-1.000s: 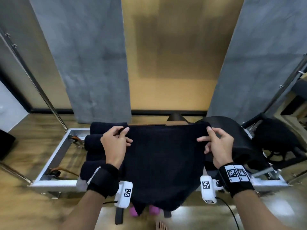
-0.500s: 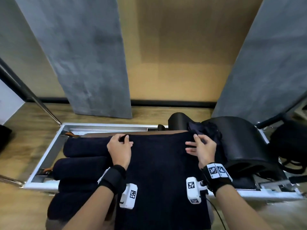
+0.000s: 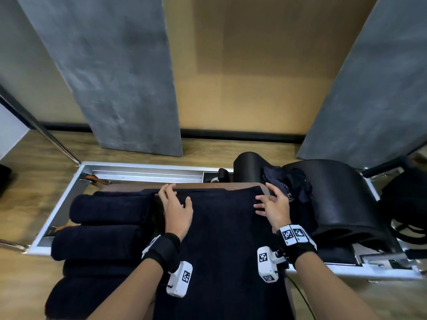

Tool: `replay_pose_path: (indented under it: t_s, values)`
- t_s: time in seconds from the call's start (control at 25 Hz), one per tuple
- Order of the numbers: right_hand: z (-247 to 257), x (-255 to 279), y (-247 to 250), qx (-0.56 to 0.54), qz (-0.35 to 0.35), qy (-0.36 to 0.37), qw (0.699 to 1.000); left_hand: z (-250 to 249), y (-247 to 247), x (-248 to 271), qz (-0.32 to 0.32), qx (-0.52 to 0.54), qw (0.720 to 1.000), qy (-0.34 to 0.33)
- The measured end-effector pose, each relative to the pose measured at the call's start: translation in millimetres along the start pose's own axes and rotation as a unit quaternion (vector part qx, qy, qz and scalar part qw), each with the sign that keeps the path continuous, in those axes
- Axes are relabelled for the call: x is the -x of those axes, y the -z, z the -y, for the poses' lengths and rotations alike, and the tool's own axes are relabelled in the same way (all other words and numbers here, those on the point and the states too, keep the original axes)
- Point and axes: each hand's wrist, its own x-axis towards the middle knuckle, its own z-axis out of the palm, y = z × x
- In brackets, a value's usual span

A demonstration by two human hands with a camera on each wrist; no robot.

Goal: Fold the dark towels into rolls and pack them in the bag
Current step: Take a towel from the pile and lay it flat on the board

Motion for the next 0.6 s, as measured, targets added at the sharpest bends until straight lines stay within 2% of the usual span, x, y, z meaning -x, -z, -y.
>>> replay_pose_path:
  t_s: [0.2, 0.44, 0.6]
  values:
    - [-23, 49, 16, 0.060, 0.024, 0.038, 0.997, 18, 20, 49, 0.039, -0.043, 0.996, -0.062]
    - [-56, 137, 21, 0.155, 0.117, 0.031, 0.980, 37, 53, 129, 0.077, -0.099, 0.992, -0.022]
    - [-78, 184, 42, 0.199, 0.096, 0.052, 0.974, 41, 81, 175, 0.097, -0.145, 0.985, -0.021]
